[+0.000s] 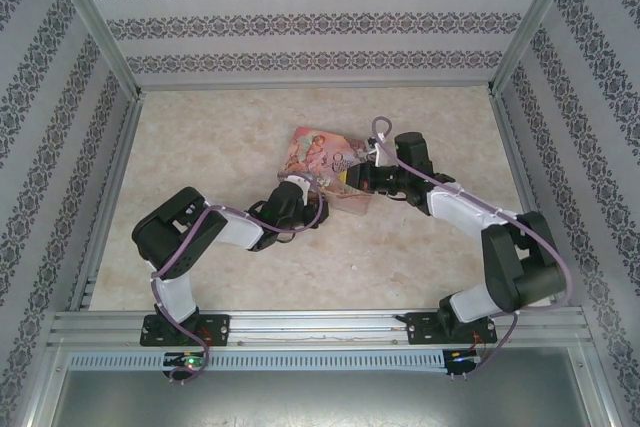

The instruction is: Unlock a padlock with a key

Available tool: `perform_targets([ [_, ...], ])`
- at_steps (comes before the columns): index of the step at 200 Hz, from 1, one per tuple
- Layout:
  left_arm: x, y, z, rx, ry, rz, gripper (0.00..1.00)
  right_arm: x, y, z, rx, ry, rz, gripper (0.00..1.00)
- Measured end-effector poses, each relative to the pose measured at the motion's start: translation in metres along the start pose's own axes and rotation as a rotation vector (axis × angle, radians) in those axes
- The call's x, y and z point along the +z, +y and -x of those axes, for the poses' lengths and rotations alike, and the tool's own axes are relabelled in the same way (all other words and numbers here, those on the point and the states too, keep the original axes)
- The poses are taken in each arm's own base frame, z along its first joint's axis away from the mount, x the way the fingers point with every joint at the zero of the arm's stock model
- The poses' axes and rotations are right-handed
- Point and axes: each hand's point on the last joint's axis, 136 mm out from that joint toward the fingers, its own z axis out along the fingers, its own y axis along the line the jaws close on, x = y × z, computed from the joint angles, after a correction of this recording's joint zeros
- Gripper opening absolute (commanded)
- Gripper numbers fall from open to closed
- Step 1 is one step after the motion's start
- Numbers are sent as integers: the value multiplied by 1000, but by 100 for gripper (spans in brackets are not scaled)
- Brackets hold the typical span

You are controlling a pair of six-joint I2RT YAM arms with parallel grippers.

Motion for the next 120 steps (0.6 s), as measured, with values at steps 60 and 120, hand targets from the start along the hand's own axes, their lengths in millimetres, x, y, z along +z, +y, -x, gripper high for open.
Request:
perform_targets([
  [60, -17, -14, 6, -79, 24, -26, 21, -29, 12, -23, -119, -55, -3, 0],
  [120, -30, -27, 8, -188, 73, -49, 21, -35, 2, -75, -268, -39, -69, 0],
])
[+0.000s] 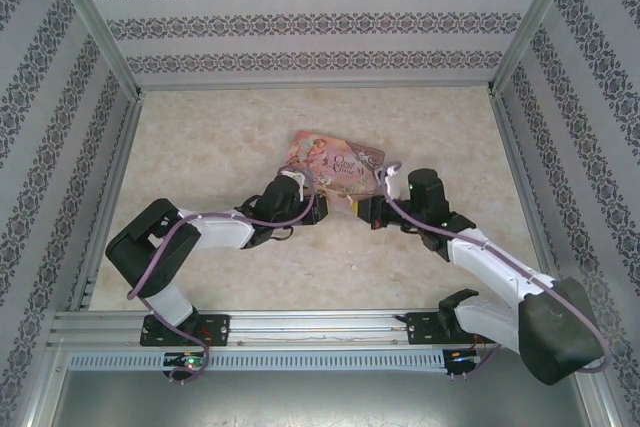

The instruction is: Unlock a padlock with a key

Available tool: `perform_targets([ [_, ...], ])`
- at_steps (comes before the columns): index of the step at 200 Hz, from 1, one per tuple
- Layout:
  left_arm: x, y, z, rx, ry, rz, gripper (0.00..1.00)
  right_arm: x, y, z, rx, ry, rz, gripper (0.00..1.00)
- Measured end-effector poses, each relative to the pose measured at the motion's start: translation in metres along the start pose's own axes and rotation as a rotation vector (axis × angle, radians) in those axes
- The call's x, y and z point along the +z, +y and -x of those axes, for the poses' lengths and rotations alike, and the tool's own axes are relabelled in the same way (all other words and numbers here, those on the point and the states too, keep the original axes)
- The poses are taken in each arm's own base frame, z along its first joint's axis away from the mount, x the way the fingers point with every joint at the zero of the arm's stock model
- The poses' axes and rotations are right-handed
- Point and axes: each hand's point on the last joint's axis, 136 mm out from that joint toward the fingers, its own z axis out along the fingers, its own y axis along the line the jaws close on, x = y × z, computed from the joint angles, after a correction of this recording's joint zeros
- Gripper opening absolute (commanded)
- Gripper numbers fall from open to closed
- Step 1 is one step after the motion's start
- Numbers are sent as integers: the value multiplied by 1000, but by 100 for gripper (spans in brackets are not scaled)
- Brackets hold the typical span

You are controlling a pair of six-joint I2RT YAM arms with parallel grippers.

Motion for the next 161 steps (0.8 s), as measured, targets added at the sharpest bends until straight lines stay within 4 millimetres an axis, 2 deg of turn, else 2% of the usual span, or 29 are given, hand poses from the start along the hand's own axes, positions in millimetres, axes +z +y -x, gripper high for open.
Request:
perform_targets([
  [45, 1, -14, 3, -74, 28, -39, 20, 7, 3, -43, -147, 50, -37, 0],
  [80, 1, -21, 8, -103, 32, -48, 19, 14, -3, -65, -255, 73, -74, 0],
  [110, 1, -21, 7, -118, 40, -43, 19, 22, -14, -71, -310, 87, -120, 0],
  [161, 1, -22, 7, -141, 48, -40, 18, 36, -28, -65, -364, 64, -166, 0],
])
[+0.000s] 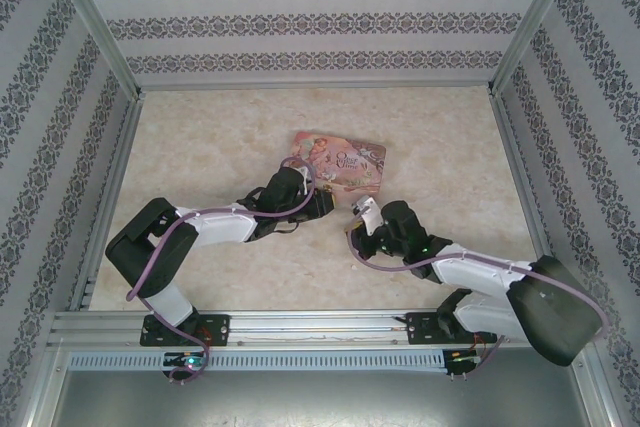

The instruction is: Unlock a padlock with a key

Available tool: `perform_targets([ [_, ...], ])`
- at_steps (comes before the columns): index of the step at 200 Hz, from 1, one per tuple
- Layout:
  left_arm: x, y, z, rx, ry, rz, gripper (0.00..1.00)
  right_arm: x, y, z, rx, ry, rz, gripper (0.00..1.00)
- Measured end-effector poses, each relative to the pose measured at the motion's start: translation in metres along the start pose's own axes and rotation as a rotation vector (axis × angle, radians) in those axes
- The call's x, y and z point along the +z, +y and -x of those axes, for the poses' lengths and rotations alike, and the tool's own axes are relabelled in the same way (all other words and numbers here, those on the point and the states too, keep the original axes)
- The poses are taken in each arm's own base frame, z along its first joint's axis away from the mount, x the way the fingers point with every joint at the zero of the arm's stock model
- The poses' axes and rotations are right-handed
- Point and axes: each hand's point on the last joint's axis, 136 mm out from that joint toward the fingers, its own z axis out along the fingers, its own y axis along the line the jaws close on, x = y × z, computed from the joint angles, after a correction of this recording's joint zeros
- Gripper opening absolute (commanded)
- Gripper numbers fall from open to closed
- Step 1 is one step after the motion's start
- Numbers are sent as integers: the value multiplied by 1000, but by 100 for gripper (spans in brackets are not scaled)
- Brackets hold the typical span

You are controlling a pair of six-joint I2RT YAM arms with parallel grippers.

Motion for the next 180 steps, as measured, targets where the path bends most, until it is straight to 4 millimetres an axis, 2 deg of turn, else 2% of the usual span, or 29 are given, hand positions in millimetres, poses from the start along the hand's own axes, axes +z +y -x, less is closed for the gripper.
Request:
perform_targets([
  [78, -3, -11, -1, -23, 32, -20, 18, 16, -9, 8, -26, -55, -27, 0],
  [180, -9, -22, -2, -39, 53, -50, 18, 14, -14, 16, -31, -126, -40, 0],
])
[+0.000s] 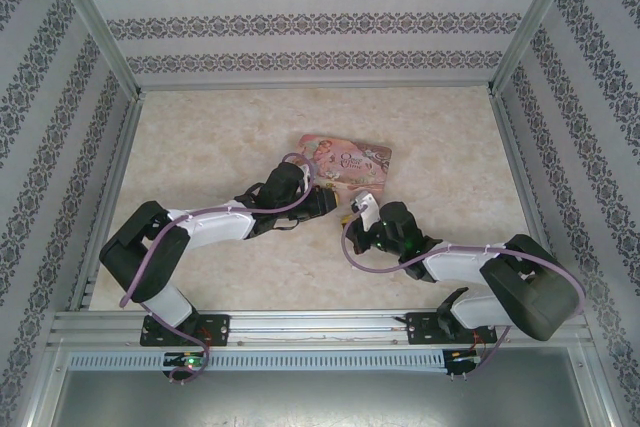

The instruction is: Unlock a padlock with a key

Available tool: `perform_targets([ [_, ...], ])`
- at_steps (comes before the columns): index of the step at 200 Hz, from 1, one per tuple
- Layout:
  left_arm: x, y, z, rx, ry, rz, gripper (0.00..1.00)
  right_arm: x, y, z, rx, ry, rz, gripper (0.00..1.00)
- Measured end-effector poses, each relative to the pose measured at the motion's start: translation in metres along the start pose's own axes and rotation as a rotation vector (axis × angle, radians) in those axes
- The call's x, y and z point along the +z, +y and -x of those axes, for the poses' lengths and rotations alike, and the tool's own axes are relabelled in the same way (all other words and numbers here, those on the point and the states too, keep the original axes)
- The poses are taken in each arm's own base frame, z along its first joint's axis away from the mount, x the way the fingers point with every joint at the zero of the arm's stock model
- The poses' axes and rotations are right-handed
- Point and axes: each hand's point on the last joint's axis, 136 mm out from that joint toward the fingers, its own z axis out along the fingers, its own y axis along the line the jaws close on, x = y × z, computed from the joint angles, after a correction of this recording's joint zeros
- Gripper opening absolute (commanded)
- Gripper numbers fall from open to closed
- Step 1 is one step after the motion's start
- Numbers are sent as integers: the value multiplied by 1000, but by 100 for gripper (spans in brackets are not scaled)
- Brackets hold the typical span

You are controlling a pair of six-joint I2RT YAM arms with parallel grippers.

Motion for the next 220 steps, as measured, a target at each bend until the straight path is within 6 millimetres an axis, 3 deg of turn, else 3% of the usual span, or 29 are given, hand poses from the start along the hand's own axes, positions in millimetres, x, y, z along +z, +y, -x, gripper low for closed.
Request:
perform_targets([
  [59, -2, -2, 0, -9, -1, -5, 18, -1, -9, 9, 19, -37, -19, 0],
  [220, -2, -4, -1, -9, 8, -12, 18, -4, -7, 21, 39, -76, 13, 0],
])
